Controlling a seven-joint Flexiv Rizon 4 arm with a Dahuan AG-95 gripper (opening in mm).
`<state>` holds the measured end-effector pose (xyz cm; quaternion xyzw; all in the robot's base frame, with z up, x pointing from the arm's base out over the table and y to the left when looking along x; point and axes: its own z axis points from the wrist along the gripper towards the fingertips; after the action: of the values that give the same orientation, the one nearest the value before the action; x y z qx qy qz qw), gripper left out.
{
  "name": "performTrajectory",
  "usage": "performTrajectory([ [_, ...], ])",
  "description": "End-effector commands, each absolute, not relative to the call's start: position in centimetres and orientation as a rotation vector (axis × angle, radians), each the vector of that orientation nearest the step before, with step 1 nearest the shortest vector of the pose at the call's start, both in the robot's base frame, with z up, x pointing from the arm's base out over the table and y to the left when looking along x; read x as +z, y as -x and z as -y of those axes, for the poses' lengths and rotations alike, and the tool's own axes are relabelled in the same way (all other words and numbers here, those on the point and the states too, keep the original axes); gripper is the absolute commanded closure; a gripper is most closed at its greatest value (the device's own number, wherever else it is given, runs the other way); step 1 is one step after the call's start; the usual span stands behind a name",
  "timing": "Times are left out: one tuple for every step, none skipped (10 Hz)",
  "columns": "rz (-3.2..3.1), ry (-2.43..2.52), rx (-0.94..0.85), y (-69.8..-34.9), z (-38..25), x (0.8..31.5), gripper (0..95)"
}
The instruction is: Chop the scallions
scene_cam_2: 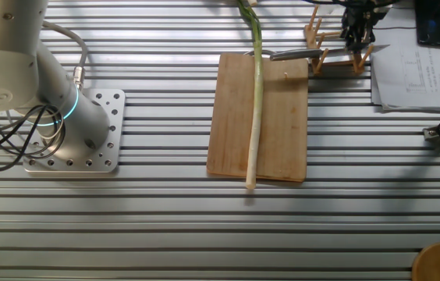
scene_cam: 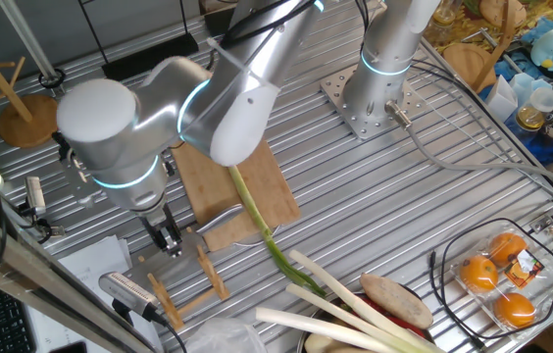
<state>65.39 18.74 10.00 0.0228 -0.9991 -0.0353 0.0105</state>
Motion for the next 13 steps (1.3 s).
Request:
performTrajectory([
  [3.124,-0.075,-0.111,-65.4,-18.7,9.6,76.0],
  [3.126,-0.096,-0.111,-65.3,-18.3,9.3,76.0],
  [3.129,-0.103,-0.122,-65.2,-18.0,9.2,76.0],
  [3.127,-0.107,-0.126,-65.2,-17.9,9.2,76.0],
  [3.124,-0.107,-0.145,-65.0,-17.6,8.9,76.0],
  [3.129,-0.106,-0.160,-64.9,-17.3,8.6,76.0],
  [3.132,-0.104,-0.180,-64.8,-17.2,8.5,76.0],
  [3.130,-0.104,-0.188,-64.9,-17.3,8.6,76.0],
  [3.128,-0.103,-0.198,-64.9,-17.3,8.6,76.0],
  [3.125,-0.105,-0.205,-64.9,-17.3,8.6,76.0],
  [3.119,-0.114,-0.212,-64.9,-17.3,8.5,76.0],
  [3.118,-0.118,-0.229,-64.9,-17.3,8.5,76.0],
  [3.117,-0.117,-0.237,-64.9,-17.4,8.3,76.0],
])
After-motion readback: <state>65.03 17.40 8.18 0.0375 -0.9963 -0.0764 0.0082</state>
